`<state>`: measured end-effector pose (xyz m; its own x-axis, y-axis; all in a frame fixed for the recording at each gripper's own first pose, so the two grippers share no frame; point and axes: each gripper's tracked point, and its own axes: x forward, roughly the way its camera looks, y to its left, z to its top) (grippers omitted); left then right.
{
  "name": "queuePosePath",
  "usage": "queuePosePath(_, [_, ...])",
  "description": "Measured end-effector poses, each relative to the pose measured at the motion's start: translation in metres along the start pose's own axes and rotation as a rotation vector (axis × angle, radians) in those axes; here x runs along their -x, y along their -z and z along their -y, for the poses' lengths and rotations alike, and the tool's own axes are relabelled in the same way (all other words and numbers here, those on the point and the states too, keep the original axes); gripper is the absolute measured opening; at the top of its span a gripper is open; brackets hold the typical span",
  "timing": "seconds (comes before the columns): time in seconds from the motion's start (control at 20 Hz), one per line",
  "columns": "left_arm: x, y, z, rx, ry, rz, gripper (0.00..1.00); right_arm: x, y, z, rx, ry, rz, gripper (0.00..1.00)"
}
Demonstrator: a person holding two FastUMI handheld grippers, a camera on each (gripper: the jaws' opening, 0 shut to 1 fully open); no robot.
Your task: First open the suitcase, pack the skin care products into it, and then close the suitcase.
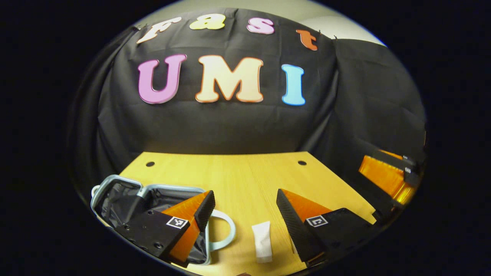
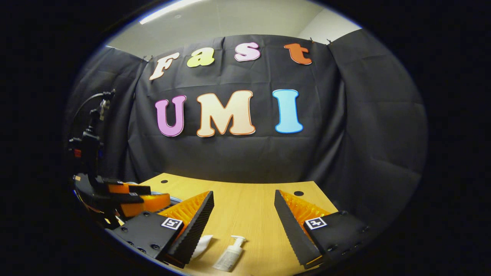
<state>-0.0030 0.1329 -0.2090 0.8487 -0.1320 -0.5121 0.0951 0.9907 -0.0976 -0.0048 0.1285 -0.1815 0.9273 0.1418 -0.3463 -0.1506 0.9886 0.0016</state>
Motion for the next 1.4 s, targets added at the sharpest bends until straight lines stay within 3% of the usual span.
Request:
queuePosePath(0.55, [-0.045, 0.128, 0.038, 0.008, 0.082, -0.317, 0.97, 0.018, 0.022, 0.044, 0.040, 0.103, -0.071, 1.00])
queuePosePath(0.8, [-0.055, 0.164, 0.045, -0.016, 0.092, -0.398, 0.97, 0.024, 0.031, 0.056, 0.049, 0.131, -0.092, 1.00])
queuePosePath(1.05, [-0.061, 0.200, 0.047, 0.032, 0.095, -0.500, 0.97, 0.028, 0.033, 0.057, 0.062, 0.131, -0.100, 1.00])
queuePosePath(1.15, [-0.069, 0.198, 0.037, -0.007, 0.069, -0.465, 0.84, 0.027, 0.033, 0.059, 0.066, 0.134, -0.101, 1.00])
queuePosePath(1.25, [-0.070, 0.198, 0.036, -0.006, 0.057, -0.453, 0.53, 0.026, 0.034, 0.058, 0.063, 0.133, -0.105, 1.00])
queuePosePath(1.4, [-0.070, 0.200, 0.035, -0.012, 0.059, -0.456, 0.45, 0.024, 0.034, 0.052, 0.064, 0.122, -0.104, 1.00])
